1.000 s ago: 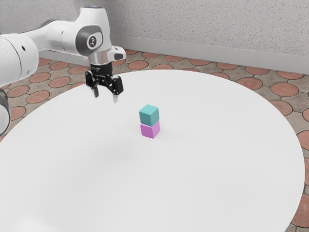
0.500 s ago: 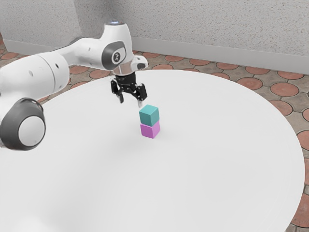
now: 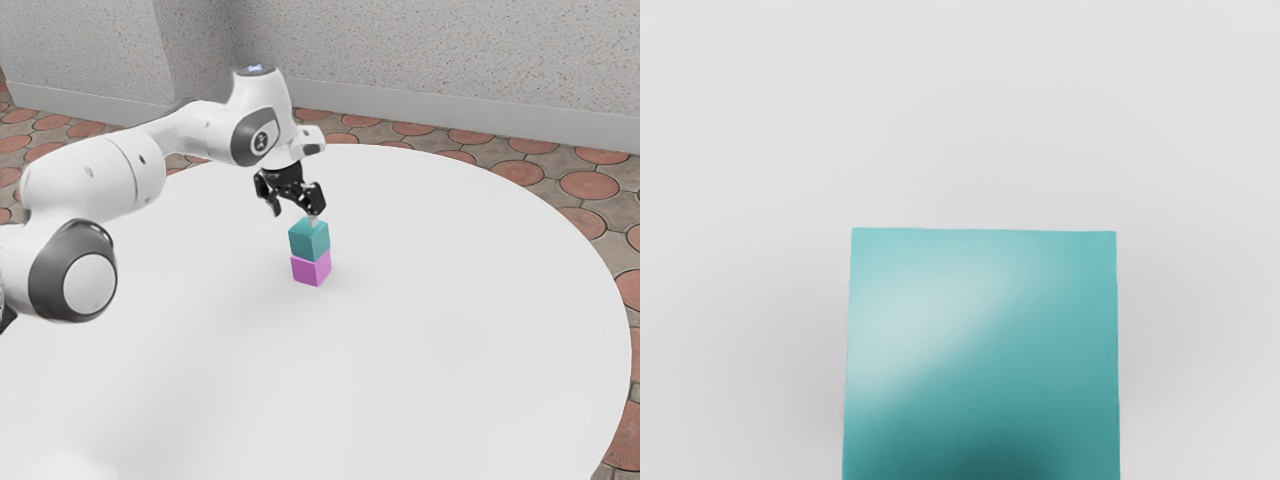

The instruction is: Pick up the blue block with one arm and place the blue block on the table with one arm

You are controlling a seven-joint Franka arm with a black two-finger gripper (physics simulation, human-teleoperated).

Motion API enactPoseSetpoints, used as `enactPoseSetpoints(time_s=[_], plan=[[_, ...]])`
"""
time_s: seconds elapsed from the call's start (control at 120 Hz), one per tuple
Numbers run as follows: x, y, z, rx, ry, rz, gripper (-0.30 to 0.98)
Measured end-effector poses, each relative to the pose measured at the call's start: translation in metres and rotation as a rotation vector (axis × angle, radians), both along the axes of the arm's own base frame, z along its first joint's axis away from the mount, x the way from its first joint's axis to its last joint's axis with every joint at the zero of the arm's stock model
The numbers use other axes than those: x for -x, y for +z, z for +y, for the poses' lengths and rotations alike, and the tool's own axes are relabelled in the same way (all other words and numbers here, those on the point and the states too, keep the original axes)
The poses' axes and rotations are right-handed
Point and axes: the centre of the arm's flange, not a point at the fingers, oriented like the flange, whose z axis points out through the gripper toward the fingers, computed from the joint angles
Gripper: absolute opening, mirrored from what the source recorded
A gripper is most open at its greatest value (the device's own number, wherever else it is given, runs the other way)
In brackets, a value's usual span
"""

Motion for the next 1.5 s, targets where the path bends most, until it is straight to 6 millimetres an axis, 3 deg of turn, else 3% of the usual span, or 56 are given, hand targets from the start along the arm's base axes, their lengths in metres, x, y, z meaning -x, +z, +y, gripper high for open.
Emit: enactPoseSetpoints(time_s=[0.117, 0.633, 1.133, 1.367, 1.5], plan=[[-0.005, -0.018, 0.002, -0.008, -0.026, -0.019, 0.69], [-0.015, -0.046, -0.004, -0.007, -0.128, -0.082, 0.69], [-0.017, -0.060, -0.003, -0.003, -0.176, -0.100, 0.68], [-0.017, -0.063, 0.000, 0.000, -0.184, -0.102, 0.47], [-0.017, -0.063, 0.001, -0.001, -0.188, -0.103, 0.42]])
